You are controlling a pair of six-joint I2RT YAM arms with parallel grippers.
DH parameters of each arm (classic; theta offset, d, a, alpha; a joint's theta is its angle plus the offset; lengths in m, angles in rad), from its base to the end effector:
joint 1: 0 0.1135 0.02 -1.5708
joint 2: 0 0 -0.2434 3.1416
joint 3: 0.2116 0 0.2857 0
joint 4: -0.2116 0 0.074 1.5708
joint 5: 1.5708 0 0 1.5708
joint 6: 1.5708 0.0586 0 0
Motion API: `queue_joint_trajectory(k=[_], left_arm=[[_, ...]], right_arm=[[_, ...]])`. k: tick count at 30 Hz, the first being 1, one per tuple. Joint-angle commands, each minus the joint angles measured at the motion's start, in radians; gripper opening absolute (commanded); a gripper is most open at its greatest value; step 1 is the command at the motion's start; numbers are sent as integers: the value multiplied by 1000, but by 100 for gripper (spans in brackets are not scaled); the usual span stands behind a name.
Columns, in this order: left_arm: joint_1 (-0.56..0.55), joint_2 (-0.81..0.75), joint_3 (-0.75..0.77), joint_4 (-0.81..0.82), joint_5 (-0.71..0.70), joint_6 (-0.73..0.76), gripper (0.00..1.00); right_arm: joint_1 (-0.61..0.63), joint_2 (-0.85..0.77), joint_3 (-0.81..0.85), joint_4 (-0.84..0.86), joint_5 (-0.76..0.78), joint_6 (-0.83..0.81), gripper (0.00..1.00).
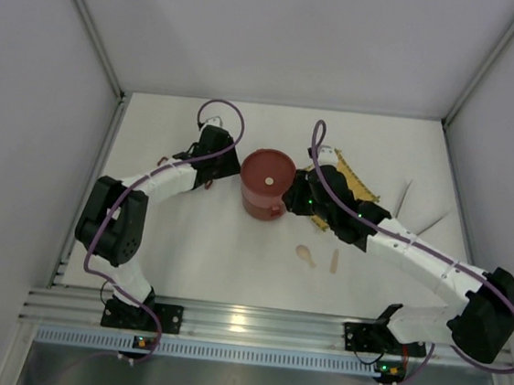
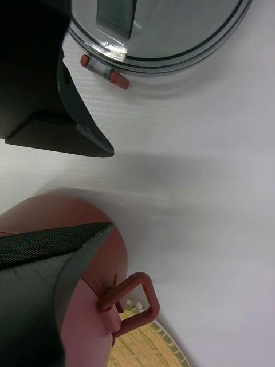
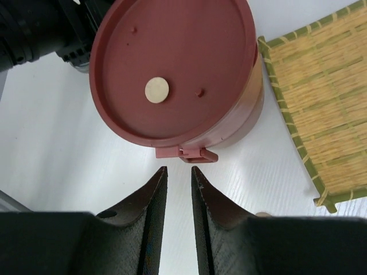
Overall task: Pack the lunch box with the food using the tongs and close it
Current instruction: Close the fastener on the packing box.
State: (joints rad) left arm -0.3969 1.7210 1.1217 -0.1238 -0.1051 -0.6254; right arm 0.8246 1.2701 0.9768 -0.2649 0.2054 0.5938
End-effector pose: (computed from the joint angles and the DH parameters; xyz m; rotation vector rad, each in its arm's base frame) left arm 0.3898 -0.1567 0.1586 -0.3195 2.3012 -0.4061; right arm 0.2424 0.2445 0.2531 -0.1270 2.1759 0.6156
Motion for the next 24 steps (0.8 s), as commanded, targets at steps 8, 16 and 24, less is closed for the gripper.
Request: queue_joint_trajectory(k=[8,16,24], left_arm=[[-7,-37,-10,12,7,3,55],[-5,-35,-11,13,15,3,55],[-5,-43,-11,13,15,3,55]], right_arm=[[8,0,174,-135,117,-23,25],[4,228,439,-178,85,-112,30],[-7,439,634,-266,120,-112,27]])
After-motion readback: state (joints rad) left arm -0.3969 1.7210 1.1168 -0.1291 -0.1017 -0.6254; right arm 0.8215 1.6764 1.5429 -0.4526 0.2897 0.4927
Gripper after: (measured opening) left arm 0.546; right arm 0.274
